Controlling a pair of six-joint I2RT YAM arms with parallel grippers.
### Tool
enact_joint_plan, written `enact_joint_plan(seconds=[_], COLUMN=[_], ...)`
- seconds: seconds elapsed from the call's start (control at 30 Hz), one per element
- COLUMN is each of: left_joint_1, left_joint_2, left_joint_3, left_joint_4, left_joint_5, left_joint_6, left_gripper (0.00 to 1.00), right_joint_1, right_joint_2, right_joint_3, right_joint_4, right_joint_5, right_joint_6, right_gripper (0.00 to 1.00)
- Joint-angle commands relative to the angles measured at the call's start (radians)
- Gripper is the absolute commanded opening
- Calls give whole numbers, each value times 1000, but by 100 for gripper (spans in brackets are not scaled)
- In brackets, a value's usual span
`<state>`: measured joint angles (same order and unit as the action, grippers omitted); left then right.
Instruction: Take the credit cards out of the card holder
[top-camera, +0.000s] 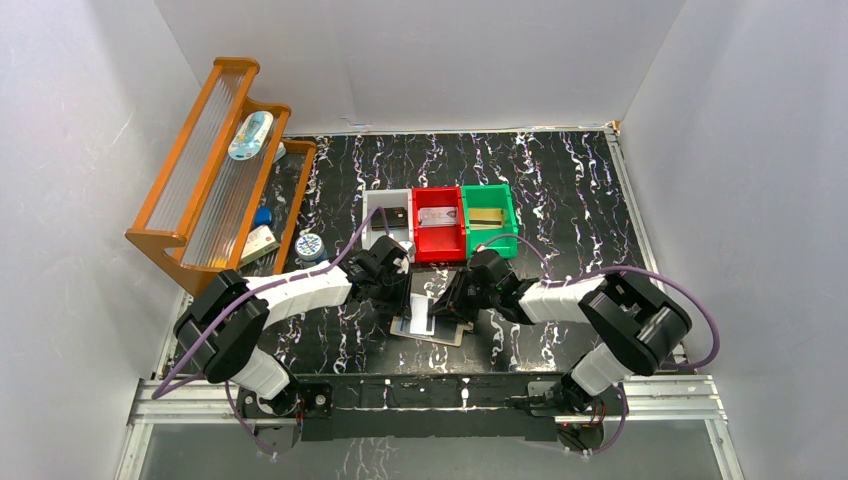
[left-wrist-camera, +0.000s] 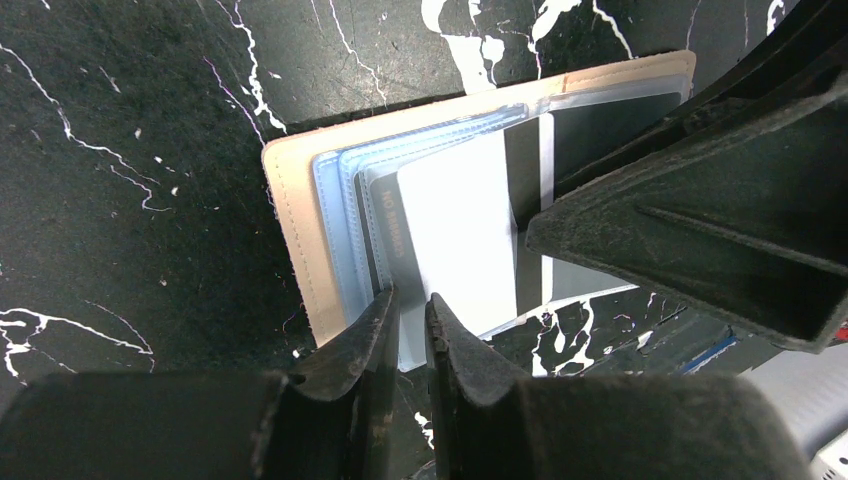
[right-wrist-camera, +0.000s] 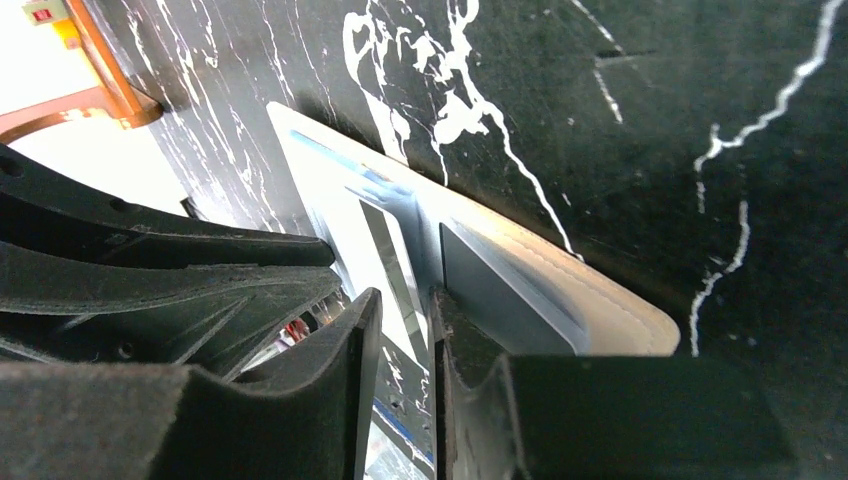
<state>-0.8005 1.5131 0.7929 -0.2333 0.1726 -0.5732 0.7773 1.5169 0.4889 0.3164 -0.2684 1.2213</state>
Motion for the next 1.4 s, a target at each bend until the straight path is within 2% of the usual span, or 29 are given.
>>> enact_joint_plan(seconds=[0.0, 0.07, 0.13, 0.27, 0.43, 0.63, 0.77, 1.03, 1.2, 1.37], left_joint_1=[0, -1, -1, 0, -1, -1, -1, -1, -1, -1], left_joint_2=[-10, -12, -18, -32, -40, -47, -78, -140, -170, -139], left_joint_3=[-25, -25, -28, -39, -46, -30, -1, 73, 78, 32], left_joint_4=[-28, -28, -28, -29, -35, -46, -66, -85, -39, 61], left_joint_5=[7, 7, 4, -6, -15, -18, -28, -62, -30, 103], left_joint_6=[-5, -9, -12, -19, -18, -11, -5, 1, 3, -6], left_gripper=[15, 15, 14, 14, 14, 15, 21, 44, 50, 50], right_joint_1=[24, 29, 29, 30, 27, 24, 20, 20, 19, 20], right_joint_2=[25, 35, 38, -1, -80, -119, -95, -89, -83, -71], right_joint_3=[53, 74, 83, 72, 64, 23, 13, 22, 23, 24], right_joint_4=[-56, -143, -179, -211, -272, -246, -204, -220, -216, -204], right_joint_5=[40, 96, 114, 147, 194, 182, 151, 154, 148, 137], right_joint_6=[-49, -50, -58, -55, -59, -36, -22, -19, -20, -17], right_gripper=[31, 25, 13, 6, 6, 7, 7, 7, 8, 8])
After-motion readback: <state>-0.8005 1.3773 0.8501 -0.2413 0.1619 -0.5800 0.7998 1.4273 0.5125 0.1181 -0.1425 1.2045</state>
